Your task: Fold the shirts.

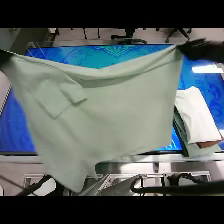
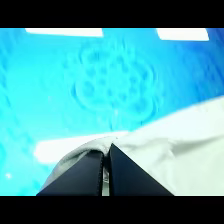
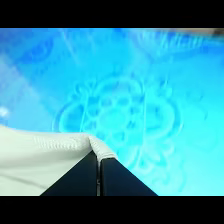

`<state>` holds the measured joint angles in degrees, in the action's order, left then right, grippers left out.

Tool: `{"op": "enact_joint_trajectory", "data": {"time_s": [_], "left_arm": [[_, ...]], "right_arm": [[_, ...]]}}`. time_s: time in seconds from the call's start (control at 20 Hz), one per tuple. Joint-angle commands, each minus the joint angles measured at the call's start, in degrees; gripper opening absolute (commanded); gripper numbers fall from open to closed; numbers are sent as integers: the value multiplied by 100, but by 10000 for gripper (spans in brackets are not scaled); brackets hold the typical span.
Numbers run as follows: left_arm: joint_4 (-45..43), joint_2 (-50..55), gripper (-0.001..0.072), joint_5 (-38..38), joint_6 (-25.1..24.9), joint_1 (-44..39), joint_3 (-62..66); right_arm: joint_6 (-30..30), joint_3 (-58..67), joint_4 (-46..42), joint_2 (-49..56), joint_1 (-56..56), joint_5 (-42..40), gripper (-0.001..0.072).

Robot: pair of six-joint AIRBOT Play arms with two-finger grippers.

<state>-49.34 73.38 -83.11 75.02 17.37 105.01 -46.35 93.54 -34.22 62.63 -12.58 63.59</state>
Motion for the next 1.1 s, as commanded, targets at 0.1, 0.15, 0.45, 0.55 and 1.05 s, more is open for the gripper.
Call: {"op": "enact_joint_trajectory", "data": {"time_s": [0.1, 0.15, 0.45, 0.55, 1.05], "left_arm": [[-706, 3147, 17, 422, 205, -870, 323], [-706, 3635, 17, 424, 345, -874, 575], [-717, 4728, 17, 706, 721, -846, 1392], [-730, 4538, 17, 826, 898, -765, 1172], [-1572, 4118, 16, -713, 1296, -758, 953]], "right_arm": [[50, -44, 516, 2623, 7, -339, 14], [50, -42, 686, 2970, 0, -494, 14], [133, 577, 1145, 3895, -55, -835, 13], [68, 772, 1137, 3891, -140, -778, 13], [-345, 800, 533, 3862, -339, 444, 13]]}}
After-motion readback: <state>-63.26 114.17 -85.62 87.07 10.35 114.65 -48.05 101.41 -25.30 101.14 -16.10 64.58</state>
